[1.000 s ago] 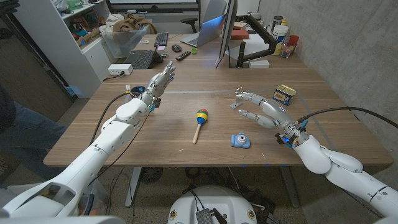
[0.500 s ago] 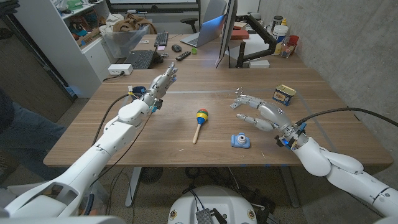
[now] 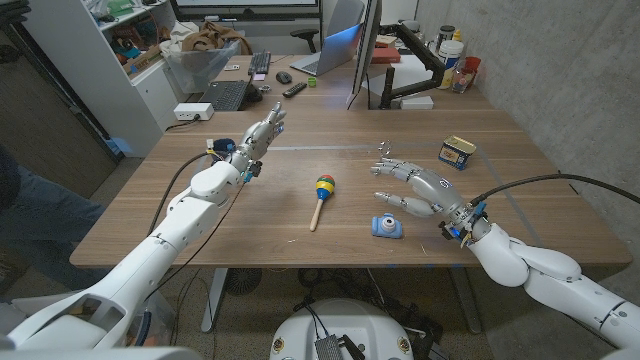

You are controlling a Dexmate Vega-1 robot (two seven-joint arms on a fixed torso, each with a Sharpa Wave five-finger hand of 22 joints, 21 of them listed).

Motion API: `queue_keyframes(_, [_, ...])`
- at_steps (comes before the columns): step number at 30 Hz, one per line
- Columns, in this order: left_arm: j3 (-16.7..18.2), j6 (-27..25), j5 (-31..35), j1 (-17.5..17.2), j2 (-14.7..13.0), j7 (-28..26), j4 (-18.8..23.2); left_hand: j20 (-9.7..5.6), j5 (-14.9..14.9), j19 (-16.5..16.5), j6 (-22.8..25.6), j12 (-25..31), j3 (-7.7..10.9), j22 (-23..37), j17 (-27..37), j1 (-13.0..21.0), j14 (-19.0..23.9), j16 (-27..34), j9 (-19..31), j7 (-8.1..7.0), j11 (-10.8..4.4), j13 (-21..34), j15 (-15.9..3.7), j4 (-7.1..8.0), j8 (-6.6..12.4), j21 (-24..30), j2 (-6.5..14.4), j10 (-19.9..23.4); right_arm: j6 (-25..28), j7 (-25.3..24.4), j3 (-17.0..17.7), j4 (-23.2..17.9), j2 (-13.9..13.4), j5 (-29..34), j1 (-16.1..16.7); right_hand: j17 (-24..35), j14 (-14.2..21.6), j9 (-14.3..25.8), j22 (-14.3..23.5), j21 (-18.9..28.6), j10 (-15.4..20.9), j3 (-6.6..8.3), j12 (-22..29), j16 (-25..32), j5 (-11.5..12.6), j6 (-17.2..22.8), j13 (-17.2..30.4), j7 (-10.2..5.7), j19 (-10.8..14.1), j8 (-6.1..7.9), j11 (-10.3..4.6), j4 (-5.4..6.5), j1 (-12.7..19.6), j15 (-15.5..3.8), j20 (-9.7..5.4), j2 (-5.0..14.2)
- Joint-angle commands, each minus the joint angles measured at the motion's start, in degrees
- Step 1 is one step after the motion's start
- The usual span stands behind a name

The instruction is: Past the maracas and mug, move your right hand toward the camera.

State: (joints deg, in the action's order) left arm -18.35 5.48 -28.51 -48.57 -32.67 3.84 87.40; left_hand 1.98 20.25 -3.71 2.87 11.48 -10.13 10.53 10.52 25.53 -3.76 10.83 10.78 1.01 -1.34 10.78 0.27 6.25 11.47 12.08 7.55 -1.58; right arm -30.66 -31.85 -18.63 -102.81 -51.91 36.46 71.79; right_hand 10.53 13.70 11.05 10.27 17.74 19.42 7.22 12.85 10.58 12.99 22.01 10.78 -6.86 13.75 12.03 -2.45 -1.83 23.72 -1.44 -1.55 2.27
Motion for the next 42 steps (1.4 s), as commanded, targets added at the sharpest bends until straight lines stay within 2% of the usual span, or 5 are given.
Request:
queue_keyframes(1, [0.2,-0.7,0.1,-0.3,-0.8,0.1,0.9,0.35,0.0,0.0,0.4,0.5,-0.46,0.1,0.3,0.3,-0.2,0.2,0.2,-0.11,-0.52,0.2,-0.15,-0.14,0.26,-0.1,0.3,0.2,3.4,-1.0,-2.0,-1.1,-0.9,2.9,-0.6,0.3,0.1,0.3,0.1,-0.2,-0.2,0.13,0.1,0.1,0.6,0.4,0.3,0.12,-0.1,-0.15,0.15,-0.29,0.5,0.12,0.22,0.42])
queue_keyframes(26, [-0.1,-1.5,0.5,0.3,-1.2,0.2,1.6,0.63,-0.1,-0.3,0.3,0.4,-0.60,0.1,0.3,0.4,-0.2,0.1,0.2,-0.42,-0.71,0.2,-0.35,-0.07,0.20,-0.2,0.3,0.2,9.4,-2.9,-6.6,-2.7,-4.1,10.5,-3.6,0.3,0.8,0.3,0.2,-0.7,0.1,0.20,0.2,0.4,0.6,0.6,0.4,-0.10,-0.1,-0.13,-0.08,-0.51,0.5,-0.20,0.47,0.55])
queue_keyframes(42, [-0.6,-1.6,0.9,0.7,-0.7,0.0,1.4,0.67,-0.2,-0.3,0.3,0.4,-0.70,0.2,0.3,0.4,-0.2,0.1,0.2,-0.28,-0.81,0.2,-0.35,-0.01,0.17,-0.2,0.4,0.2,11.8,-2.8,-9.2,-2.6,-5.6,12.0,-5.1,0.3,1.0,0.3,0.2,-1.0,0.3,0.27,0.3,0.5,0.6,0.9,0.4,-0.24,-0.1,-0.08,-0.15,-0.64,0.6,-0.40,0.58,0.67])
